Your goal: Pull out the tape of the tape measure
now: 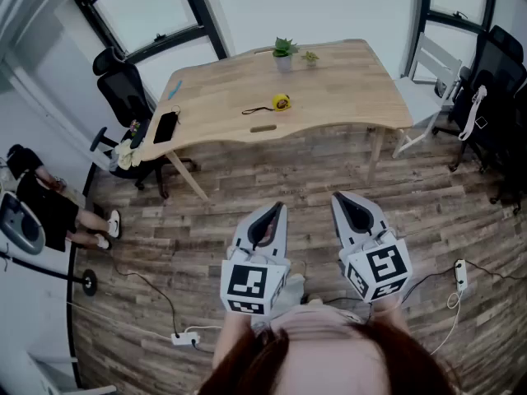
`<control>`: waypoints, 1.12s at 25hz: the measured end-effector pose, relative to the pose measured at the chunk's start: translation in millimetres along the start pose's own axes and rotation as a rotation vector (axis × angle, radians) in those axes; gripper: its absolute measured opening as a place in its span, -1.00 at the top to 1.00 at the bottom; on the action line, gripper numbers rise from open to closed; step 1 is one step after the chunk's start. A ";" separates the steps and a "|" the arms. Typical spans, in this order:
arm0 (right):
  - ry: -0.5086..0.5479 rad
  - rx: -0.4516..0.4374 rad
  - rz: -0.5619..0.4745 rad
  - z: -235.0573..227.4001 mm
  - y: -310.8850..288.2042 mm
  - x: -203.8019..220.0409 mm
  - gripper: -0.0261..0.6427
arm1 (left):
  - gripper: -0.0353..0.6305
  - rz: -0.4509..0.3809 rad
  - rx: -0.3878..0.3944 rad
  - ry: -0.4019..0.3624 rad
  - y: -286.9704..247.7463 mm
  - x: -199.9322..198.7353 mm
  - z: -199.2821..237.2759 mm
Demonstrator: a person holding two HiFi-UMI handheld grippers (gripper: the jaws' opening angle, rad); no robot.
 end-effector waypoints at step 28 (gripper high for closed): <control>-0.094 0.047 0.039 -27.3 -168.3 -4.6 0.93 | 0.89 0.008 0.123 -0.046 -128.8 -3.7 134.1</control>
Point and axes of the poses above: the fingertips, and each gripper's own axes: y backward along the fingers, z to its left, x out of its underside, the point moved 10 cm from there along y, backward along the fingers, and after that the axes turned 2 degrees about -x, right-handed, at the moved point
